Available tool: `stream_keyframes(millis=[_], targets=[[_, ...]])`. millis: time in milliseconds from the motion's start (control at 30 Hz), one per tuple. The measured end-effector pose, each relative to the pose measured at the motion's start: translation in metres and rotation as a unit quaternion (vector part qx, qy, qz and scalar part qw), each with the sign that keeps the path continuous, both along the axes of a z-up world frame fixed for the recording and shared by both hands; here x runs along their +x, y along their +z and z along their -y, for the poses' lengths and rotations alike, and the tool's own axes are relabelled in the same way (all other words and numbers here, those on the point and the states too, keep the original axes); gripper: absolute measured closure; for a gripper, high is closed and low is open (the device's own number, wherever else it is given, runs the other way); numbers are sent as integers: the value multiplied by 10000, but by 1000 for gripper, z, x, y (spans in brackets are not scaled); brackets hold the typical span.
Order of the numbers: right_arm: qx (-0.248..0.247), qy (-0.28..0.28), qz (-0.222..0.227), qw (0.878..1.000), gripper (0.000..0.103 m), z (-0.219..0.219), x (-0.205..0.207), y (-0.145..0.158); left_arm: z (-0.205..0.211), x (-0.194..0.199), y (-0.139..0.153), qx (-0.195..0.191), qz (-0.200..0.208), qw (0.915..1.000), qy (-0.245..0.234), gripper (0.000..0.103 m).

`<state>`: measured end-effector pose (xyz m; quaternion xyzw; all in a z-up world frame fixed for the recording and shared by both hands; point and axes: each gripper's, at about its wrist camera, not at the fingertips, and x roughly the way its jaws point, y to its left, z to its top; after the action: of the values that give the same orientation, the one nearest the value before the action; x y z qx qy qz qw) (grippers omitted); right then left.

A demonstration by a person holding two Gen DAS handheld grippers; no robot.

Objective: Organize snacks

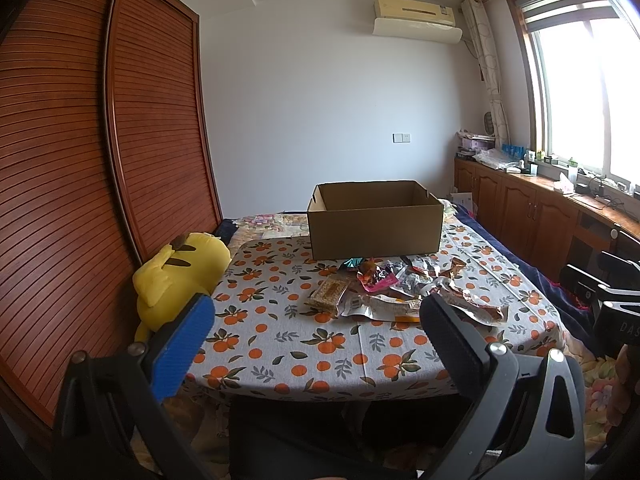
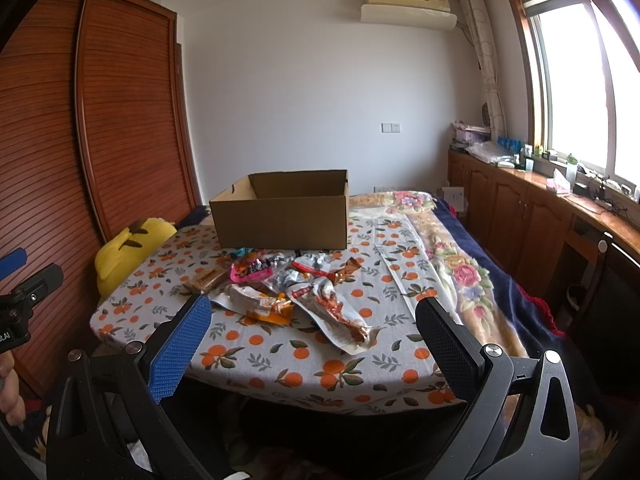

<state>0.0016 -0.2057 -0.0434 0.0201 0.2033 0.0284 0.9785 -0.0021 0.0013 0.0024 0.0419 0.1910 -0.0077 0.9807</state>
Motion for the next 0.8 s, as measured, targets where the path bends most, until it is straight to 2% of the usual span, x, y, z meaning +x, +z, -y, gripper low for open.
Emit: stream_keyframes(millis=[500,800], targets=[[42,0,-178,9998,0,6,6,-16,5,6,-17,-24,-228,9997,-119,0],[-28,155,-393,9991,0,28,43,-38,21,53,-46,-143,-742,9962,-437,0]])
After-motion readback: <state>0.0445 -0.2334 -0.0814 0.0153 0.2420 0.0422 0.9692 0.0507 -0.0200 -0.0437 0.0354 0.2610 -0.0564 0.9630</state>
